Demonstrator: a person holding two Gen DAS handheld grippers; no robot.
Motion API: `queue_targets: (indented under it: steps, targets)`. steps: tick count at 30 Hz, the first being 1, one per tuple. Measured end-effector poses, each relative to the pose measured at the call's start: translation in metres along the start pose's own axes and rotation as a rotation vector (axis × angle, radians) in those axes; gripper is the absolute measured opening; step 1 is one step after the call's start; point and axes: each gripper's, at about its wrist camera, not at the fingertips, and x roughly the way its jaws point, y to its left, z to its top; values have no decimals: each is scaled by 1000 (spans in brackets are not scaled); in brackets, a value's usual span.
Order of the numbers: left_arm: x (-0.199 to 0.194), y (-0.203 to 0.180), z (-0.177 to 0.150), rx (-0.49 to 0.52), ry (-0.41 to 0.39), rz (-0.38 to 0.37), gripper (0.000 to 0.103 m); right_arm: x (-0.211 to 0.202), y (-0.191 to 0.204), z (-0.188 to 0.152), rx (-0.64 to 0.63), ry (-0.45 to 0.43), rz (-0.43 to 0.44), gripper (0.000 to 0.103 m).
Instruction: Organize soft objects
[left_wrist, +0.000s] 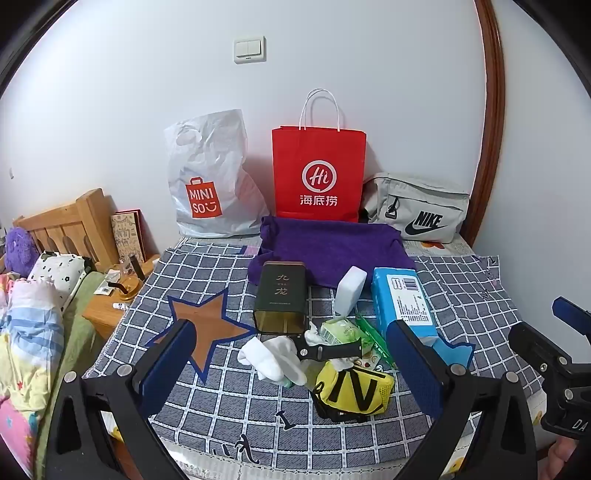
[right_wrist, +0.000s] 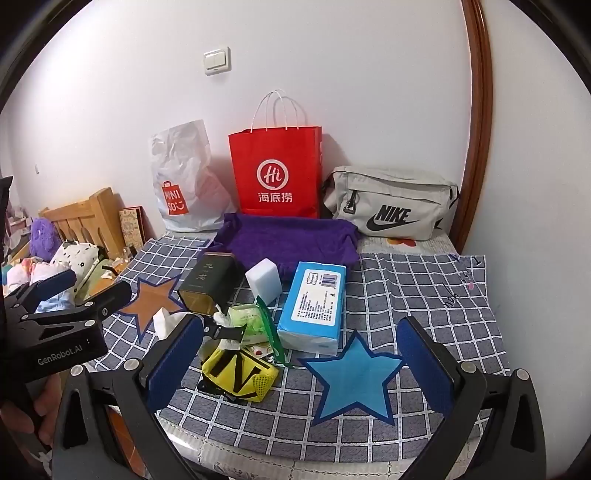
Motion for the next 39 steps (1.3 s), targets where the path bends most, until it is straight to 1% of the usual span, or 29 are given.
queue_targets:
  steps: [13, 21, 26, 31, 39]
  targets:
    - [0, 0, 0, -2, 3, 0, 103, 0, 3, -1, -3, -3, 0, 103]
    - [0, 2, 4, 10, 3, 7, 103, 6, 6, 4, -5, -5, 22, 103]
    - [17, 8, 6, -4, 14, 3, 103, 17, 6, 8, -17, -2, 29, 103]
    - [41, 27, -1, -36, 61, 21, 103, 42, 4, 11, -26, 14, 37, 103]
    - [95, 55, -23, -83, 168, 26, 103, 110, 14, 11, -89, 79, 53, 102]
